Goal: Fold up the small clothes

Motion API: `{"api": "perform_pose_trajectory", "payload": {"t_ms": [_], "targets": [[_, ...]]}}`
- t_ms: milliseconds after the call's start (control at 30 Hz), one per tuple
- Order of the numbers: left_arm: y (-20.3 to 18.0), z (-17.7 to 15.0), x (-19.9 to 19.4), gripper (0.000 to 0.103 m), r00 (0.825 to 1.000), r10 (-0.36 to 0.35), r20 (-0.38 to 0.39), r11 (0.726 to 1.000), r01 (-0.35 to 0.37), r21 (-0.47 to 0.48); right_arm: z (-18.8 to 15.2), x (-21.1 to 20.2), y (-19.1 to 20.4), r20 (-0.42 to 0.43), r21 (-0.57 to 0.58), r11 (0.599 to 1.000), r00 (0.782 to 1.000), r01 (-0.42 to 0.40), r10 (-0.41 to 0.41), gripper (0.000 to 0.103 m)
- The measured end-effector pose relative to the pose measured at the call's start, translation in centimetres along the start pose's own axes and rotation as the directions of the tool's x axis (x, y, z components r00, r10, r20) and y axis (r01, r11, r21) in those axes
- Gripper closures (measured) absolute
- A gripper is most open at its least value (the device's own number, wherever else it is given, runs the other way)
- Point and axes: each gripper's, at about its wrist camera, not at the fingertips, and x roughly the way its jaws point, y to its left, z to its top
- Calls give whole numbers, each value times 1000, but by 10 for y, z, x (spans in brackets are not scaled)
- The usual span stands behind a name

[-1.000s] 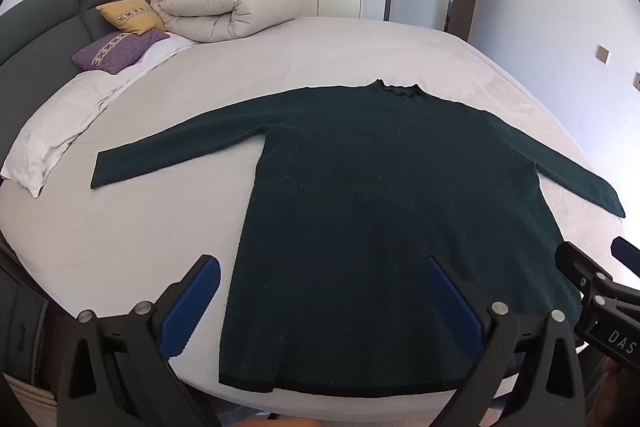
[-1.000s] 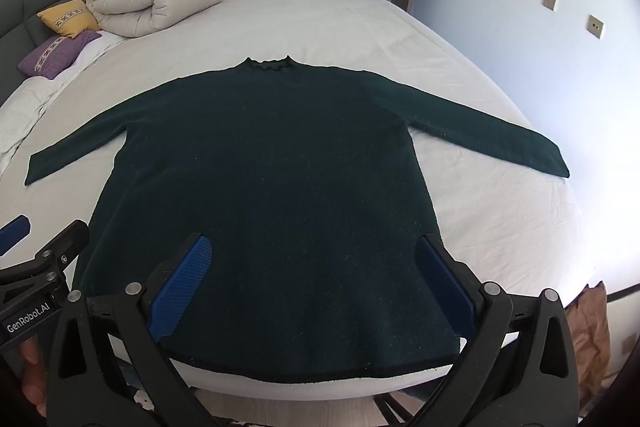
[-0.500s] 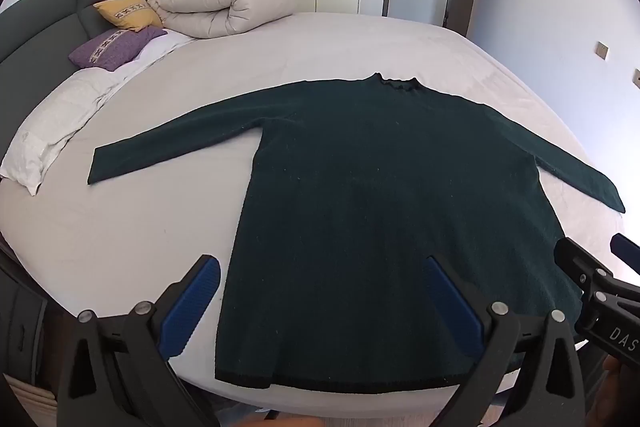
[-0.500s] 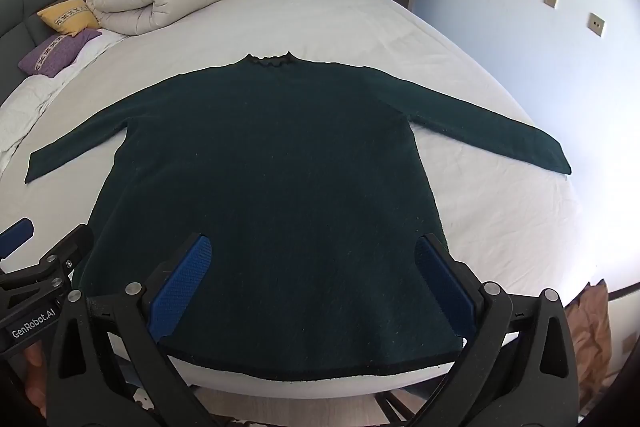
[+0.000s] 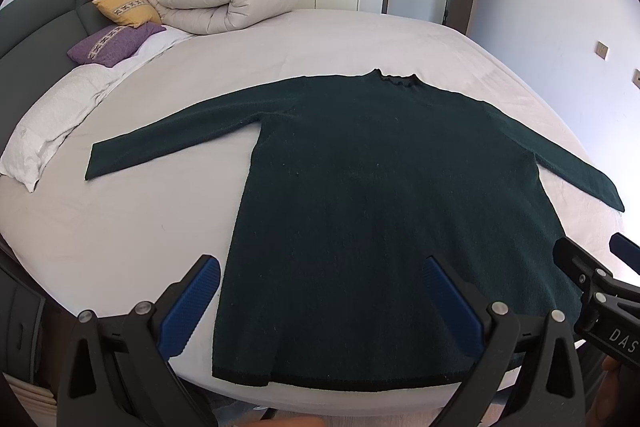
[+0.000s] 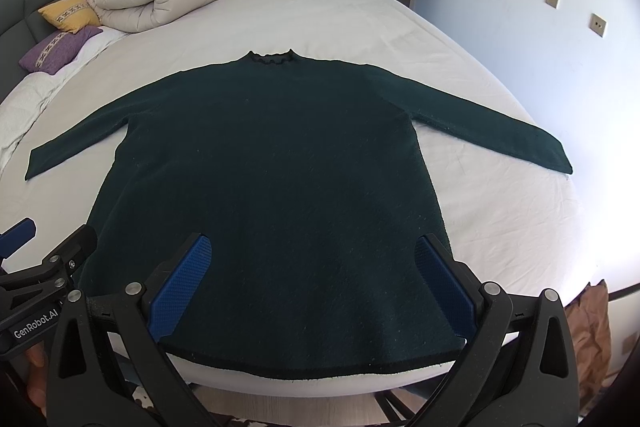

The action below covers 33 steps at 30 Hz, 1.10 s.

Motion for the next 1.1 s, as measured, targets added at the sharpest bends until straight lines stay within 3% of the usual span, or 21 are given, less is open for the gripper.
{"api": "perform_pose_trajectory", "payload": {"t_ms": [1100], "targets": [[0,0,0,0,1000,-2,-5,1000,2,-1,-1,-1,2,-7,-7,1000,1000,-2,2,0]]}}
